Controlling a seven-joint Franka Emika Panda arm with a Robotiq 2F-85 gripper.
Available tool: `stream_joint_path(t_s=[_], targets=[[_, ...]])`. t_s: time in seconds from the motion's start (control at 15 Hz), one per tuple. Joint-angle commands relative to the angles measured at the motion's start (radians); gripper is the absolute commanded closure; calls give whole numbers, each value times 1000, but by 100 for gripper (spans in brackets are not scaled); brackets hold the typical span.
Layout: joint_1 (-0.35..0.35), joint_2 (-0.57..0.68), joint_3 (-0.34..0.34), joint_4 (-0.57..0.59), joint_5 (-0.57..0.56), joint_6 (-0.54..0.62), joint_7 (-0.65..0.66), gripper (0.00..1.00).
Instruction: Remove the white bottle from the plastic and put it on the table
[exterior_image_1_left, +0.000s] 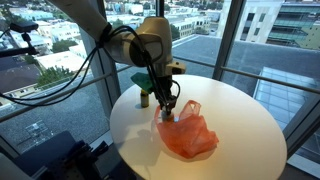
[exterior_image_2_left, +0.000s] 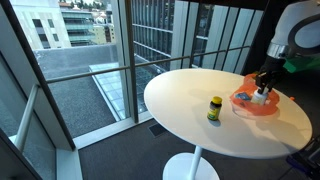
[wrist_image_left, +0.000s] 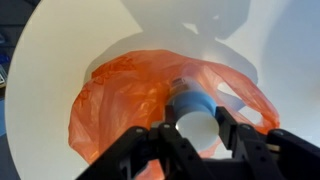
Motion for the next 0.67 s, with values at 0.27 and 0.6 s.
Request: stream_joint_path(t_s=[0.27,0.6], targets=[[14,-101,41,-7,-17,-21,51,81],[40,-147,88,-9,20,-40,21,81]])
